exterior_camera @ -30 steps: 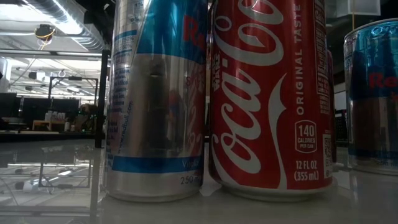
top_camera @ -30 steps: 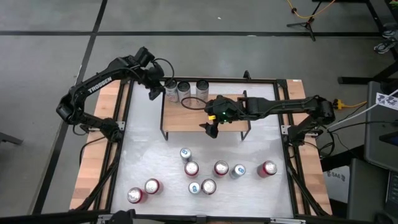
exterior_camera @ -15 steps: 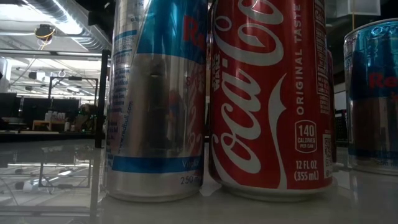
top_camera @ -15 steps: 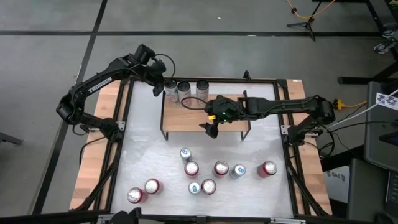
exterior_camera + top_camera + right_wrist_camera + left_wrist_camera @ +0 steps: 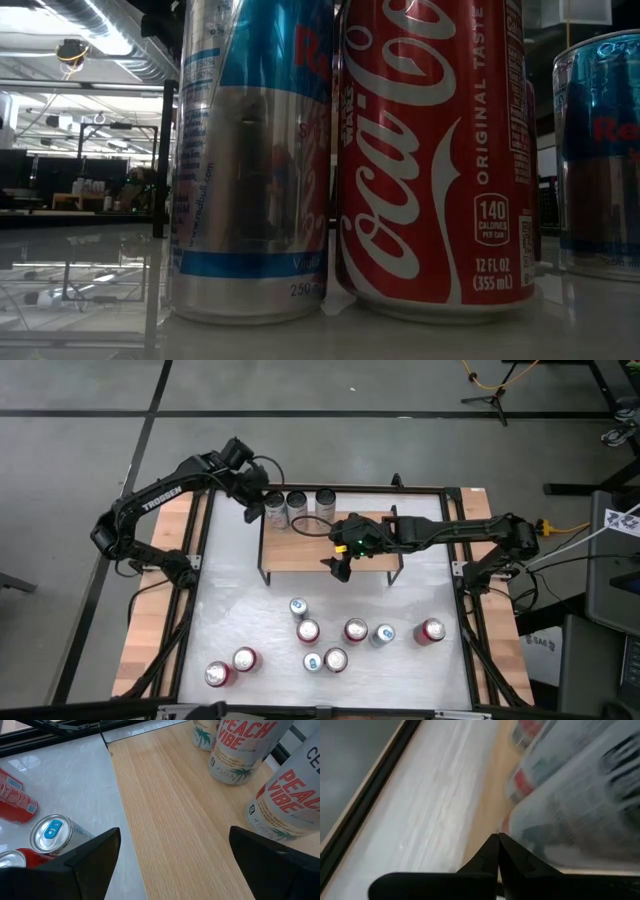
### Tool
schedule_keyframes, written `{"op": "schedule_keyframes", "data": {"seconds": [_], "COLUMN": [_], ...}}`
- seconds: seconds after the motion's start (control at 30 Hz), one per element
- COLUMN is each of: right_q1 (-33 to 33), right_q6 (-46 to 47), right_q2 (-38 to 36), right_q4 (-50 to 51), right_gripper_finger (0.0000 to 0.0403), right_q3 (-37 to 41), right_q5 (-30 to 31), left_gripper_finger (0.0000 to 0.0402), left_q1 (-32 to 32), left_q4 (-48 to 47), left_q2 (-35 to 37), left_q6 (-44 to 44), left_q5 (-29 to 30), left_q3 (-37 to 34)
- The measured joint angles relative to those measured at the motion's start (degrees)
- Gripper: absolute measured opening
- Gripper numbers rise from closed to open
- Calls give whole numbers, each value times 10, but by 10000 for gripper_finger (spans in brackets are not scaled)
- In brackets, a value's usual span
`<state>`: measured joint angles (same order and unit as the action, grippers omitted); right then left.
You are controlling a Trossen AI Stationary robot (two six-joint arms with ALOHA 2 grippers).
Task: Place canned beverage on shelf
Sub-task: Adjust the left white soda can on the shelf
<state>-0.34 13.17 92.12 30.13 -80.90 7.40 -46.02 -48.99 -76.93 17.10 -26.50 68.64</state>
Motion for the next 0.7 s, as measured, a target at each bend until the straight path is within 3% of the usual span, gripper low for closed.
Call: {"op": "schedule_keyframes", "data": {"seconds": [0.5, 0.7], "right_q1": [0, 0], "right_q6": [0, 0], "right_q2": [0, 0], "right_q4": [0, 10], "right_gripper_finger": [365, 365], "right_q3": [0, 0], "right_q5": [0, 0], "left_gripper_finger": [0, 0], "left_q1": [0, 0], "left_q4": [-29, -29], "left_q2": [1, 4], "left_q6": [1, 0], "left_q5": [2, 51], "left_q3": [0, 0]}}
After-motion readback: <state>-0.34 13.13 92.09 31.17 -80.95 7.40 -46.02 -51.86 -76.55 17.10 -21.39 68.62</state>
